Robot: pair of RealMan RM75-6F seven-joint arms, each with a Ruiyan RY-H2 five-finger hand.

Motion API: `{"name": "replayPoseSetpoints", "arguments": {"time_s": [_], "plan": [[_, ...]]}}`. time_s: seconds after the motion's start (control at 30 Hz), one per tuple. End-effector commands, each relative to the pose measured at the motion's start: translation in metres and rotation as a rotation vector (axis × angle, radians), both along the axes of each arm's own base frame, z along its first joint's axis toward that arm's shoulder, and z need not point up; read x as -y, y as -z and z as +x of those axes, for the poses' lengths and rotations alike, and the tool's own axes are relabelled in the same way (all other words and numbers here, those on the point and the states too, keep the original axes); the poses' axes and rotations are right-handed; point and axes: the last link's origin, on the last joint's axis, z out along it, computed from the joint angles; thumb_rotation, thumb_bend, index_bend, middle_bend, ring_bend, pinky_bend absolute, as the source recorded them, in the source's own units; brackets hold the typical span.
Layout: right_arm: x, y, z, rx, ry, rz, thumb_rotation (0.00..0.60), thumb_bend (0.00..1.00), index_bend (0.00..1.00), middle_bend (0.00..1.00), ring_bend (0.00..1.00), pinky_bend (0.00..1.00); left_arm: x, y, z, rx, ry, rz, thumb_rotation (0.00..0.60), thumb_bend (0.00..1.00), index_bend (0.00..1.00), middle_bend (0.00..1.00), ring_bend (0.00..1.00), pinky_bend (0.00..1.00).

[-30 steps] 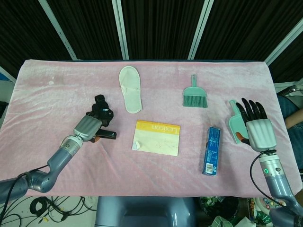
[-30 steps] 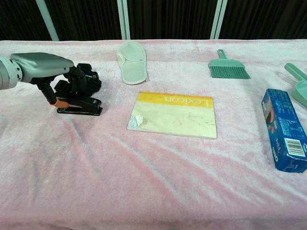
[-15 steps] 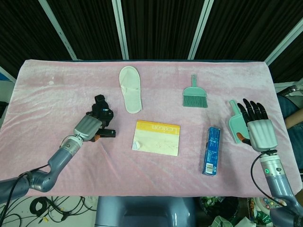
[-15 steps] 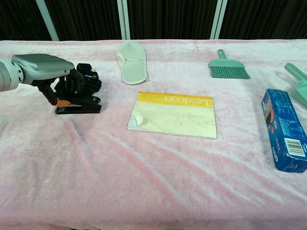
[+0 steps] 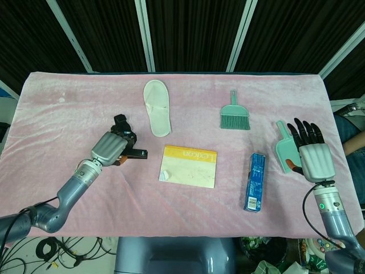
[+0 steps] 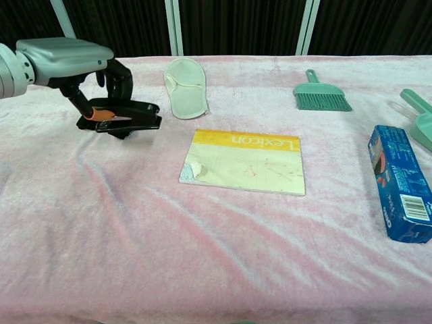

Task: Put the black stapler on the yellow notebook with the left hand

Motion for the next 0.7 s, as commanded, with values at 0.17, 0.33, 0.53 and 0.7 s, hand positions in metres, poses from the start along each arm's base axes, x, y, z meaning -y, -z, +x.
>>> {"name": "replayPoseSetpoints", "arguments": {"time_s": [0.17,0.33,0.53,0.7], "plan": [[0.0,0.0,0.0,-0.006,0.005,-0.003,0.6,0.1,0.04,0.0,0.0,0.07,0.003,0.018,0.038,0.051,0.068,-0.053,0.6,0.44,0.46,0.51,0.35,0.34],[0.0,-0.002,0.0,-0.026,0.008,-0.011,0.6,0.1,0.04,0.0,0.0,0.07,0.001,0.037,0.067,0.06,0.086,-0.101,0.6,0.44,0.45,0.51,0.35,0.34],[-0.001,-0.002,0.003,-0.031,0.01,-0.014,0.6,0.1,0.04,0.0,0.0,0.07,0.0,0.066,0.094,0.058,0.081,-0.16,0.6,0.44,0.45,0.51,0.35,0.34],[-0.001,-0.002,0.003,-0.032,0.014,-0.016,0.6,0.1,0.04,0.0,0.0,0.07,-0.001,0.087,0.113,0.045,0.078,-0.173,0.6,0.44,0.45,0.51,0.35,0.34]]}}
